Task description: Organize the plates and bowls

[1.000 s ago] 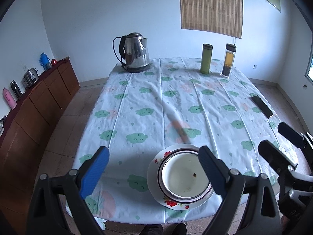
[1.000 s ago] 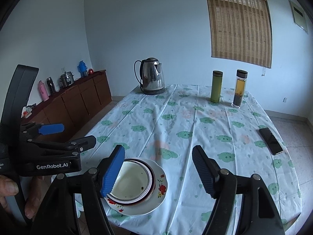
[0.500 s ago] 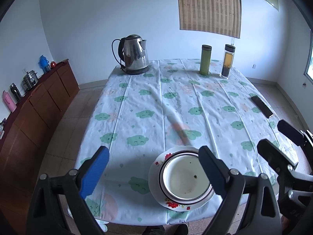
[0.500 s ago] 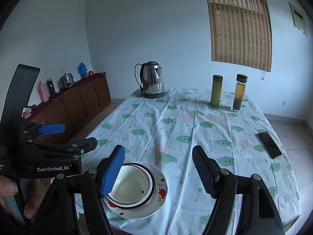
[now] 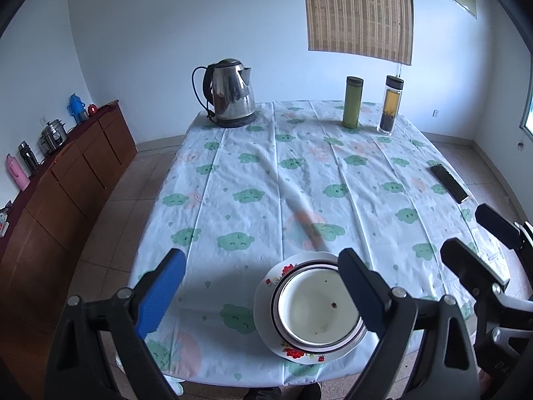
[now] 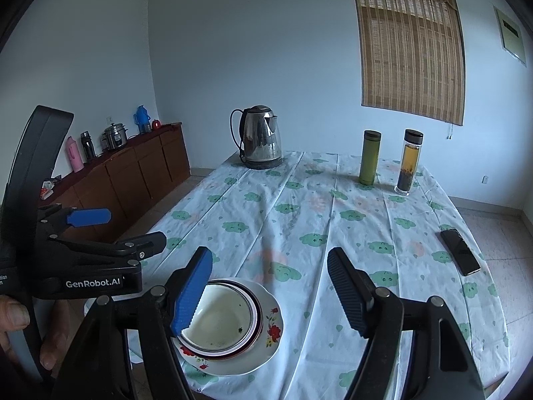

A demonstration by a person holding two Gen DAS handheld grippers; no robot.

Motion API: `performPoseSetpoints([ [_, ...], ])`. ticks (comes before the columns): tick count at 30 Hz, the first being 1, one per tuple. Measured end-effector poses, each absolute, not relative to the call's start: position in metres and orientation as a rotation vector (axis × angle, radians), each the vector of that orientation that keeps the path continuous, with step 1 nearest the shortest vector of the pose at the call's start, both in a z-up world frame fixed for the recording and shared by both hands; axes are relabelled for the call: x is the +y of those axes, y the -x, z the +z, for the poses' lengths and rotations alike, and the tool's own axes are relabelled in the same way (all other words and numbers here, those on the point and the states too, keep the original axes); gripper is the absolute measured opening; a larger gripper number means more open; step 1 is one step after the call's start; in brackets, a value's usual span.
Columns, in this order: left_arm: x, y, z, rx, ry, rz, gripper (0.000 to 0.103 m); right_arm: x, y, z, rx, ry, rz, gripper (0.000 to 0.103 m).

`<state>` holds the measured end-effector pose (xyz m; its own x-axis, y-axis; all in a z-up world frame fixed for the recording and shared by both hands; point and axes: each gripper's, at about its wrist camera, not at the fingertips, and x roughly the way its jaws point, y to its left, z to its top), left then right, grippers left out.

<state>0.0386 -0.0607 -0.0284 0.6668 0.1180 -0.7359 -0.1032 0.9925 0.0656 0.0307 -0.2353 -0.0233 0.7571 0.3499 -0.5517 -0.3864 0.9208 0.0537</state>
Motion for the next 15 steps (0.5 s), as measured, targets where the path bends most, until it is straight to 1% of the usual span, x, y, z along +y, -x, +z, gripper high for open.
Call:
performPoseSetpoints([
  [15, -0.0639, -0.0471, -0.0313, 0.797, -0.058, 0.137, 0.095, -0.2377, -0.0386, -0.0294, 0.598, 0.062, 0.406, 0.073],
])
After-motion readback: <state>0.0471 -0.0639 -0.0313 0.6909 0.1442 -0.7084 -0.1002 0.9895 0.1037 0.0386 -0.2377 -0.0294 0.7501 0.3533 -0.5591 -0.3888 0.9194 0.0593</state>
